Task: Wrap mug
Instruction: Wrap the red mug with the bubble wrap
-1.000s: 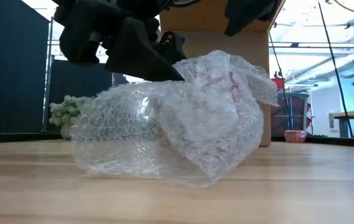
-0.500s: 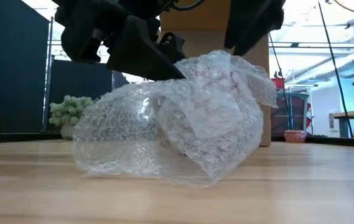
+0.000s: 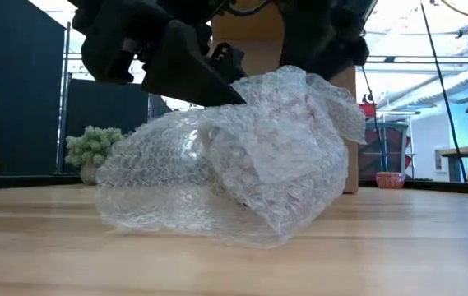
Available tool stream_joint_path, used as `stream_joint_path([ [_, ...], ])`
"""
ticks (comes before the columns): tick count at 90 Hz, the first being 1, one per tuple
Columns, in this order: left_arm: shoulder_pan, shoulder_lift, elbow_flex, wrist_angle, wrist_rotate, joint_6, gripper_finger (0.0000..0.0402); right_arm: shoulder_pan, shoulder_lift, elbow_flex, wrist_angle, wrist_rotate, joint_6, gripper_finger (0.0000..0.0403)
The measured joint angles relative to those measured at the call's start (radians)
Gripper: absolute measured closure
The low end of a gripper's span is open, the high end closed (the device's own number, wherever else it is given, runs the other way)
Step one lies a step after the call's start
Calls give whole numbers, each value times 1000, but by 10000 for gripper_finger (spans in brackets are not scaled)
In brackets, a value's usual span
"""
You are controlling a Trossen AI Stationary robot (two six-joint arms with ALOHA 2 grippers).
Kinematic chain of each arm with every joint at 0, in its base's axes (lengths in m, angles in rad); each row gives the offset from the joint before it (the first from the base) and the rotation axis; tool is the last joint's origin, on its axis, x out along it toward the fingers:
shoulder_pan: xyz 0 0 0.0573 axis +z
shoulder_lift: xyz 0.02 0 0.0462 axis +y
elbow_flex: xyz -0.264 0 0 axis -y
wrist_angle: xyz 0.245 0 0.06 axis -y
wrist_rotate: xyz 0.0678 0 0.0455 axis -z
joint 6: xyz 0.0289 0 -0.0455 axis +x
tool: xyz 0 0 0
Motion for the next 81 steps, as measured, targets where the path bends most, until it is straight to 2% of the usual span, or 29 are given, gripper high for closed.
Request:
stream_joint_path([
  [15, 0, 0, 0, 1, -6, 2, 137, -19, 67, -1, 2, -64, -4, 145],
  [33, -6, -2, 0, 1, -21, 3, 137, -30, 141, 3, 20, -69, 21, 145],
  [63, -39, -117, -4, -75, -63, -29, 137, -32, 193, 4, 69, -78, 17, 145],
  [73, -41, -122, -3, -97, -58, -27, 137, -32, 193, 3, 70, -80, 17, 145],
  [81, -38, -97, -1, -86, -4, -30, 137, -32, 194, 2, 71, -79, 17, 145],
])
